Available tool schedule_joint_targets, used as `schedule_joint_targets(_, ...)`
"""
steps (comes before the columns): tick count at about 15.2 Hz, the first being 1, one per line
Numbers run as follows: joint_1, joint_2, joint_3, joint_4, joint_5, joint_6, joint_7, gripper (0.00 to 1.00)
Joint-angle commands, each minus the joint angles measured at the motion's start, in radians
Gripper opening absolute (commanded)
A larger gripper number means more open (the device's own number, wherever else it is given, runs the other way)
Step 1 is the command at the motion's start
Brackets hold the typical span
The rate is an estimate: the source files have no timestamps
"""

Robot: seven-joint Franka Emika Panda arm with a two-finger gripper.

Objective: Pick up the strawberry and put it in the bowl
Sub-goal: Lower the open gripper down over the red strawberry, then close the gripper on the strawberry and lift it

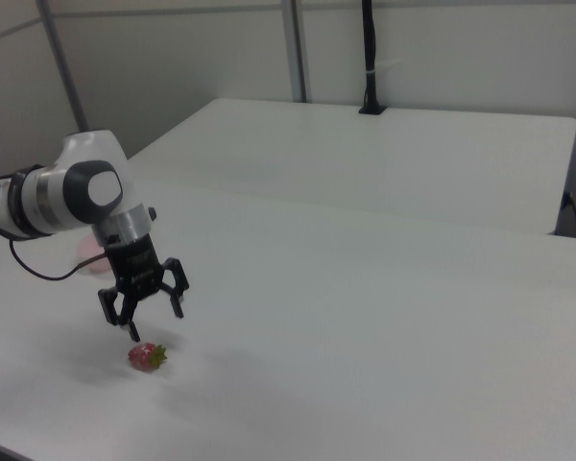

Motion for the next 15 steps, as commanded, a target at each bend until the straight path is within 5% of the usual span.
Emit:
schedule_joint_targets(1,0.039,-0.023,-0.019,-0.065,-0.024,0.043,-0.024,0.86)
schedule_joint_targets(11,0.088,0.071,-0.017,-0.090,-0.074,0.120,0.040,0.76)
schedule_joint_targets(15,0.088,0.065,-0.019,-0.088,-0.079,0.121,0.038,0.55)
